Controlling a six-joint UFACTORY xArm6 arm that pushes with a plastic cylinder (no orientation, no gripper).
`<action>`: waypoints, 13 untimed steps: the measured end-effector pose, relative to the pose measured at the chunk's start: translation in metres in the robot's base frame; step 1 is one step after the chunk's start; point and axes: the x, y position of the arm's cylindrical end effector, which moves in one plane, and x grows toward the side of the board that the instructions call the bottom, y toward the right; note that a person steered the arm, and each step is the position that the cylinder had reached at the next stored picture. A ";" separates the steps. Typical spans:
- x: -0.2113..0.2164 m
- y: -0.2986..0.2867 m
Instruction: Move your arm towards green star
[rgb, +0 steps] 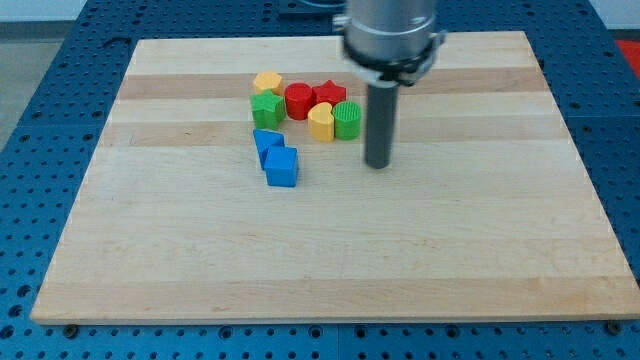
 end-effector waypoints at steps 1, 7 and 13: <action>-0.004 0.007; -0.171 -0.189; -0.093 -0.224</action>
